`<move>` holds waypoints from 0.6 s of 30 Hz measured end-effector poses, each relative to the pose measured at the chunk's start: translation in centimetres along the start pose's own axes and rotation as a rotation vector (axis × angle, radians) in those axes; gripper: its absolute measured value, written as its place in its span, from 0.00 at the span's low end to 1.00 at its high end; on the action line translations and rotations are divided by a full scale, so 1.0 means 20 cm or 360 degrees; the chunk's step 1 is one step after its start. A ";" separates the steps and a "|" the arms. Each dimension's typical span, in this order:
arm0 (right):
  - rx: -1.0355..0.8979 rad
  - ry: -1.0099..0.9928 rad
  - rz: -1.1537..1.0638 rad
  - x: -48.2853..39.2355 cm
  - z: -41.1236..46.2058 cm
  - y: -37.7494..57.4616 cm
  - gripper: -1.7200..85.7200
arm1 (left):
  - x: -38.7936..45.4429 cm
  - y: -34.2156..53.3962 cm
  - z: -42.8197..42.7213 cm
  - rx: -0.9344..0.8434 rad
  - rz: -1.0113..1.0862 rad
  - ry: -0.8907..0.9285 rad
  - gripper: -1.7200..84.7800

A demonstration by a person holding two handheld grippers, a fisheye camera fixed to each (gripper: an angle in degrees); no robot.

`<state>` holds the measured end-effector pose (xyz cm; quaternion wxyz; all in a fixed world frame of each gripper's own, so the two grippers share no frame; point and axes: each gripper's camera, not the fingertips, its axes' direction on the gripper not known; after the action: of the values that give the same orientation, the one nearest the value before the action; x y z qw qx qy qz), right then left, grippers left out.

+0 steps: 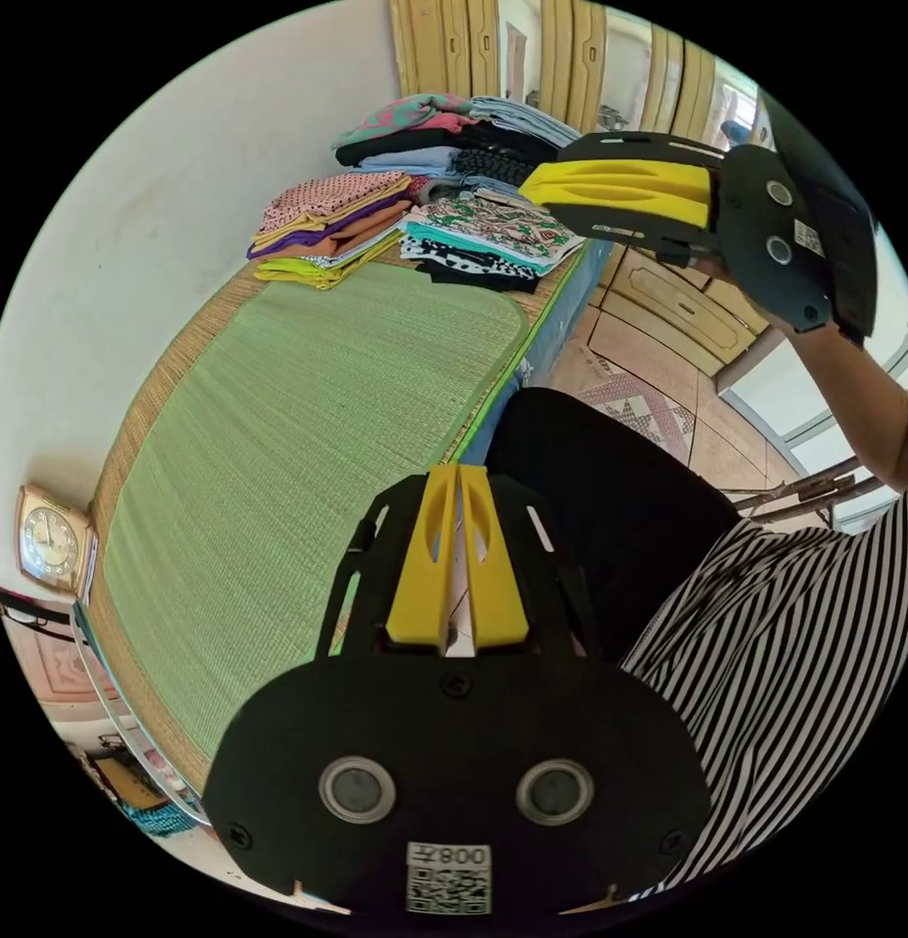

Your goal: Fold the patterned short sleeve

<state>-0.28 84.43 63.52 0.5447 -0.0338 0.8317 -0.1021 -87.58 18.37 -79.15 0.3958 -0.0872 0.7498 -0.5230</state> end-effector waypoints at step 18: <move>-0.0204 -0.0823 0.1156 0.75 1.01 0.97 0.04 | 0.10 -0.03 0.30 -0.0158 0.0081 0.0242 0.02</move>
<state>13.25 98.10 38.26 0.7320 0.2022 0.6308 0.1591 -85.02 12.71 -80.51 0.3461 -0.0476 0.8047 -0.4800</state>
